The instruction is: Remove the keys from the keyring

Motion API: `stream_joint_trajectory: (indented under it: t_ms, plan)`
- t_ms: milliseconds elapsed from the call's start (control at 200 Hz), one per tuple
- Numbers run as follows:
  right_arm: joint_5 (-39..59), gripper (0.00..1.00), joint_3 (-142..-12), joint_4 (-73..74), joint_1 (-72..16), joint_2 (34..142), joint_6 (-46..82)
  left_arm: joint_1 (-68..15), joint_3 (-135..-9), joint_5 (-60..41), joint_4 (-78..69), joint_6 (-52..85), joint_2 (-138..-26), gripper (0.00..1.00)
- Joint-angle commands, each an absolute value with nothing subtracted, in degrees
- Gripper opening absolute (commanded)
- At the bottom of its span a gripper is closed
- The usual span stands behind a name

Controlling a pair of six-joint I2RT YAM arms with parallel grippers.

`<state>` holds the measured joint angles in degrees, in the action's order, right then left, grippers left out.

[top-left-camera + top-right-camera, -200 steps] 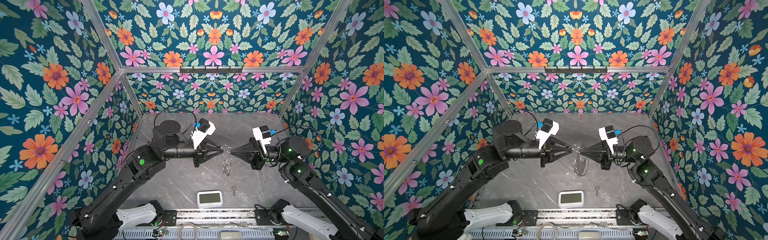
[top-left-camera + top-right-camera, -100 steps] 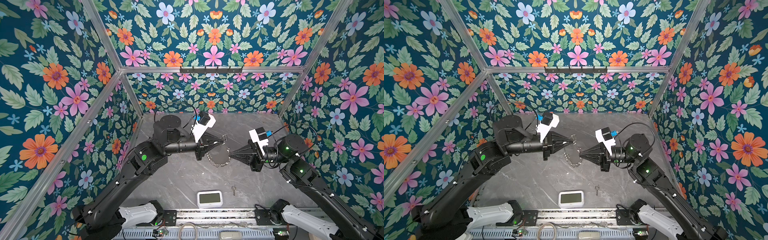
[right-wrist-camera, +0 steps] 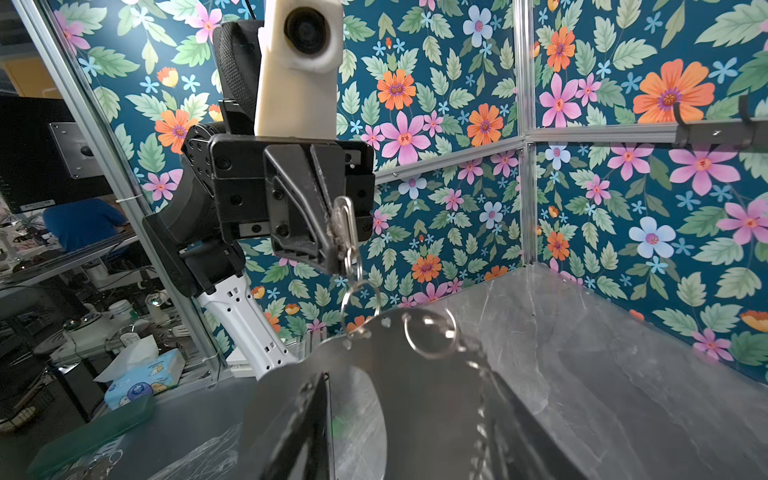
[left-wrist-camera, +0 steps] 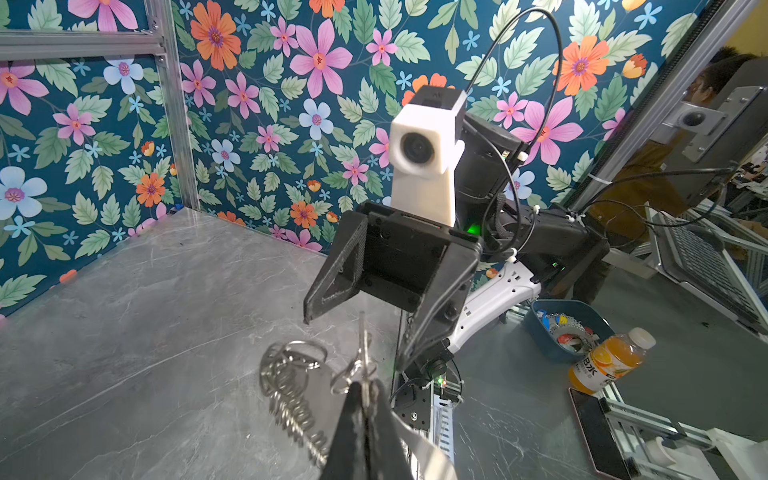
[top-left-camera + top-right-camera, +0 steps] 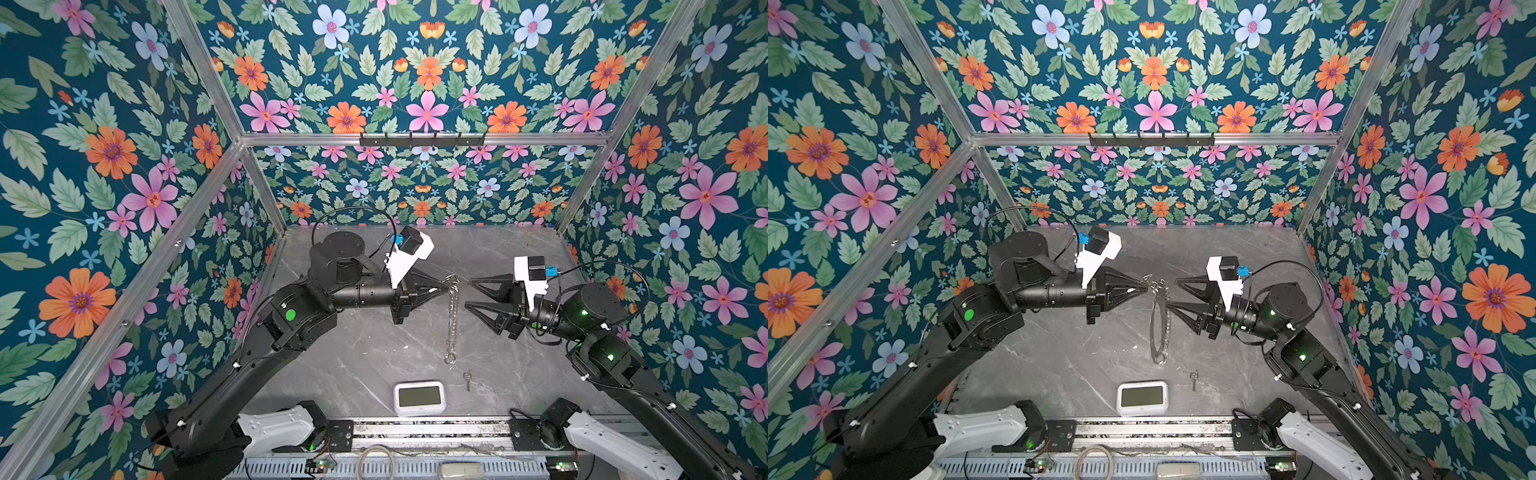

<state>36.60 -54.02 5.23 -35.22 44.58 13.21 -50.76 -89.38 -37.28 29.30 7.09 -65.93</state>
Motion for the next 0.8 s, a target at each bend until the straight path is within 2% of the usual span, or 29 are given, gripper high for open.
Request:
stream_joint_trajectory:
  t_ms: [0, 100, 220, 580, 795]
  plan:
    - [35.95, 0.60, -54.76, 7.17, -35.29, 44.76, 11.92, -50.71, -89.33, -37.73, 26.81, 6.83, -65.66, 0.00]
    - [35.24, 0.60, -55.60, 6.33, -35.27, 44.99, 11.01, -50.74, -88.96, -37.66, 26.47, 7.17, -65.74, 0.00]
    - [36.85, 0.52, -56.71, 6.23, -35.36, 46.17, 10.56, -50.80, -87.99, -38.40, 24.90, 7.91, -65.74, 0.00]
    - [37.52, 0.43, -57.92, 5.47, -35.65, 47.90, 9.41, -50.71, -87.25, -39.51, 24.70, 7.82, -65.57, 0.00]
    - [41.19, 0.43, -59.32, 2.99, -35.99, 49.39, 8.03, -50.76, -87.06, -40.93, 24.70, 7.38, -65.57, 0.00]
